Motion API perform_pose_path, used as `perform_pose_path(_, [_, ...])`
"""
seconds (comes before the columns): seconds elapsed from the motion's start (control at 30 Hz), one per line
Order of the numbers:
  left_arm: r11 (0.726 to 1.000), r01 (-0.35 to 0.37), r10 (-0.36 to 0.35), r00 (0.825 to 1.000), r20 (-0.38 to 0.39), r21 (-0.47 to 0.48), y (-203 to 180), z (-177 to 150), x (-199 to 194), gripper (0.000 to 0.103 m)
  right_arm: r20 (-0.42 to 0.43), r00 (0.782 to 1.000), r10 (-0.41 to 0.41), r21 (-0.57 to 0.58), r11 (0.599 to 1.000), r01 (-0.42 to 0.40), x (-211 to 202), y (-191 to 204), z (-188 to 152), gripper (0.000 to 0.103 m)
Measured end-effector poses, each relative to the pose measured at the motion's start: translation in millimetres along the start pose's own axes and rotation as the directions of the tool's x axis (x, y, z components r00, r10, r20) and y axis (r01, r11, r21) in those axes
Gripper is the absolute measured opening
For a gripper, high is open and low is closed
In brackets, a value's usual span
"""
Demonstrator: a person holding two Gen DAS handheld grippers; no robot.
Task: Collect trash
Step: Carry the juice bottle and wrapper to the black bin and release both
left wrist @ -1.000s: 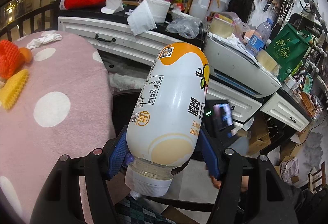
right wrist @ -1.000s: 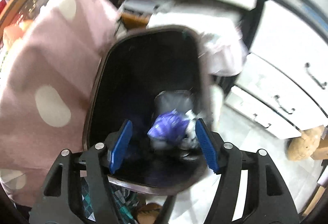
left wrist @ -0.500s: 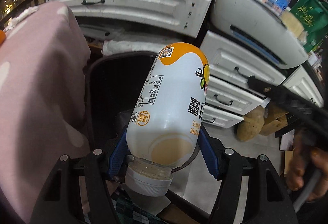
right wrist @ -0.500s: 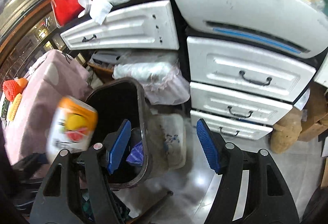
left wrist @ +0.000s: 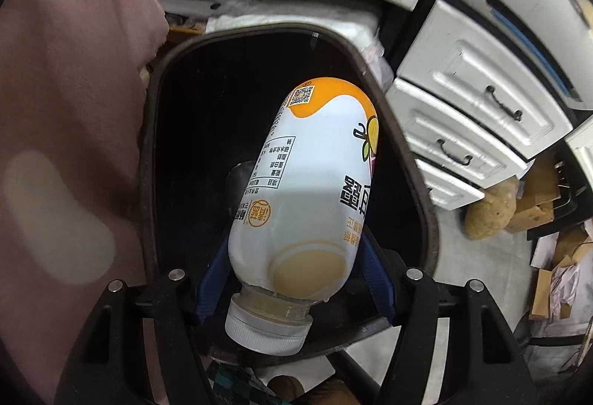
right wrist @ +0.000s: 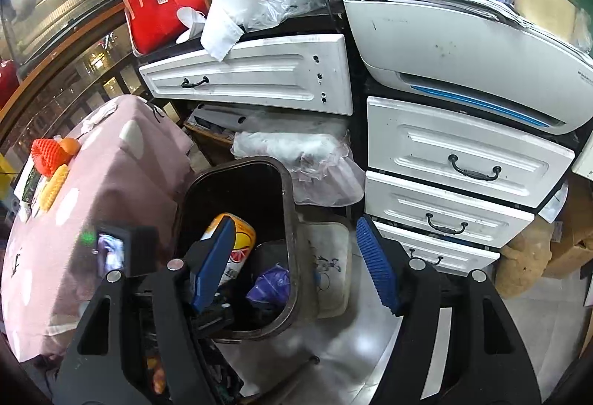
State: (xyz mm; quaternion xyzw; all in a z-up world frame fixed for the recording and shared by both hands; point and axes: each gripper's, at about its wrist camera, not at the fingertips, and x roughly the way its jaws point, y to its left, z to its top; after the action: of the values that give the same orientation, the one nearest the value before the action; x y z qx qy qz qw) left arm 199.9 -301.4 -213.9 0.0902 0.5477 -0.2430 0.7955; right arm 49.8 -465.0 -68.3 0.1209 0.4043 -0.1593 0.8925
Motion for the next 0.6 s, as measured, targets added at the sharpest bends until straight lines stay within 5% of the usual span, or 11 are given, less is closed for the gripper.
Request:
perform_pose_path(0.3, [0.999,-0.009,0.005,0.996,-0.086,-0.038,5.2,6.6,35.1,0.065,-0.019,1.0,0.01,-0.001,1.0,-0.01,3.4,2.6,-3.3,0.068])
perform_pose_path(0.43, [0.997,0.018,-0.026,0.993,-0.114,-0.071,8.0,5.0,38.1,0.088,-0.023,1.0,0.007,-0.004,1.0,-0.007,4.9,4.5,-3.1,0.068])
perform_pose_path(0.6, [0.998,0.046,-0.05,0.994,-0.097,-0.045,2.0,-0.1,25.2,0.089,0.0,1.0,-0.008,-0.001,1.0,0.008,-0.4,2.2,0.7,0.076])
